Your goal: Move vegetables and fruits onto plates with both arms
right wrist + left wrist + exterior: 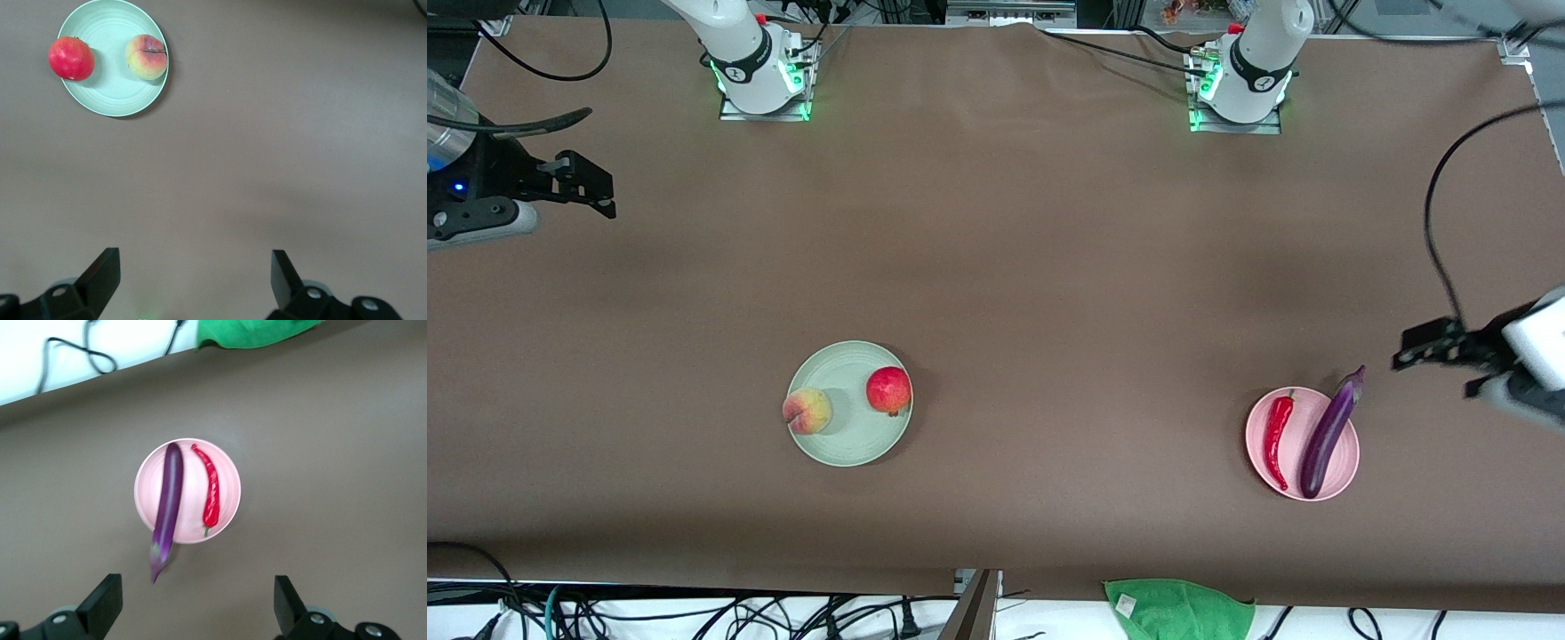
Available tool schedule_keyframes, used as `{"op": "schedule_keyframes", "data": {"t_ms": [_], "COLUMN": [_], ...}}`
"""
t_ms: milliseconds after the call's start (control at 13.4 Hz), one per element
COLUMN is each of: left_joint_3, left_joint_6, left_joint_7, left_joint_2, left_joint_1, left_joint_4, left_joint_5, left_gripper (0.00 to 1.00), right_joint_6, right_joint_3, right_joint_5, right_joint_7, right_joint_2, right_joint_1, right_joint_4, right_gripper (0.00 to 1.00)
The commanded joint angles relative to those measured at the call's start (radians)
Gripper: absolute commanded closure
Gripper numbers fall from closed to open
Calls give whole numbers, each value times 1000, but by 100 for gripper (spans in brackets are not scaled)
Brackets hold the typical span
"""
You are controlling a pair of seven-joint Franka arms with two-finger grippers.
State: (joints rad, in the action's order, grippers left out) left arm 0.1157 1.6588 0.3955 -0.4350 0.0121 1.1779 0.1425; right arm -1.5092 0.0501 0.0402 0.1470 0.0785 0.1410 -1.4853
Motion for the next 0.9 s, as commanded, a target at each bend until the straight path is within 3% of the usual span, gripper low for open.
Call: {"op": "schedule_keyframes", "data": {"t_ms": [0, 448, 598, 822], "left_joint_3": [-14, -28, -63, -65], "left_joint_6": [6, -223, -254, -252], "left_joint_7": [-131, -381, -402, -402], "left_joint_2": [192, 308, 315, 320], "left_joint_1": [2, 3, 2, -1], "left_joint_4": [218, 241, 247, 252], "left_joint_5": [-44, -75, -139, -141], "left_gripper": [0, 0, 0, 0], "right_joint_6": [-6, -48, -51, -51], "right_joint_3": [-4, -4, -4, -6], "right_joint_5": [-10, -19, -20, -20], "right_joint_7": [10, 13, 11, 8], "right_joint_2": [27, 30, 30, 30], "right_joint_1": [-17, -26, -23, -21], "right_joint_4": [27, 23, 25, 25], "right_gripper": [0, 0, 0, 0]}}
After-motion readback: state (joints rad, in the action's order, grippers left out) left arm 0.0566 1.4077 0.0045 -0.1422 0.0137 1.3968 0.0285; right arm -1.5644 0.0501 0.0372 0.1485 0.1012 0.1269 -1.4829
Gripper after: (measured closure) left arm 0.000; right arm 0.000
